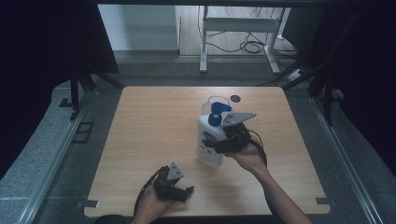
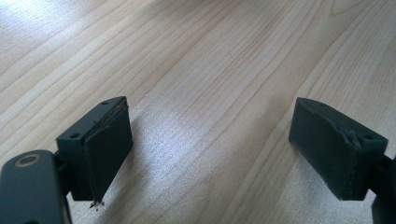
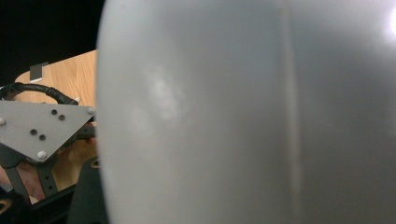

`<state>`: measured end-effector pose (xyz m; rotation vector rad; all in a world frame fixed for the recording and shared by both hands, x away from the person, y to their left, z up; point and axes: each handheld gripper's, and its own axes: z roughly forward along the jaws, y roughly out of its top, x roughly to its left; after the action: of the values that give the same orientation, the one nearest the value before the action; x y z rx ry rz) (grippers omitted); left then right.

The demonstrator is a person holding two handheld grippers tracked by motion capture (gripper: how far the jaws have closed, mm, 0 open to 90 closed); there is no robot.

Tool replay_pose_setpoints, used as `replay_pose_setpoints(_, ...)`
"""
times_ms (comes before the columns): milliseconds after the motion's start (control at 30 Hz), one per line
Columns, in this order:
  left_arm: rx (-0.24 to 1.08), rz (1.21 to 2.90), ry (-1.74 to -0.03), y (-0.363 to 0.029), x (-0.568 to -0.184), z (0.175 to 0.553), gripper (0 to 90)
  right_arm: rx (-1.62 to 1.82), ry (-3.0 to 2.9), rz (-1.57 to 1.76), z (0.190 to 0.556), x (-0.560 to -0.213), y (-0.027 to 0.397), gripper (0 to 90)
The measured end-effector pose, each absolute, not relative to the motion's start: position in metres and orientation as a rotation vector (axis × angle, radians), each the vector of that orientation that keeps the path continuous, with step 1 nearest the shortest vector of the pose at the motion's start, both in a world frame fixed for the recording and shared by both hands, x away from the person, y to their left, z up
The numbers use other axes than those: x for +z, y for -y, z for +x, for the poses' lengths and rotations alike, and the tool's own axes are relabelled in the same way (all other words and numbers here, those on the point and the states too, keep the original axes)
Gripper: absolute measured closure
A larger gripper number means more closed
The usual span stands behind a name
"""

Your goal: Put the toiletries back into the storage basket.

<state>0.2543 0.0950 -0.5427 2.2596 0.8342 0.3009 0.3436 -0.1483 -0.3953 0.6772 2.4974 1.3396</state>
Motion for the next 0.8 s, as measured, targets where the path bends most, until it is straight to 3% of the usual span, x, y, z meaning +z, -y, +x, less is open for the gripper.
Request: replay_pose_setpoints(800,0.302,2.258,-0.834,-0.095,-0.543,0.254,12.7,1.406,-2.446,0.683,0.388,-0.356,0.165,36.9)
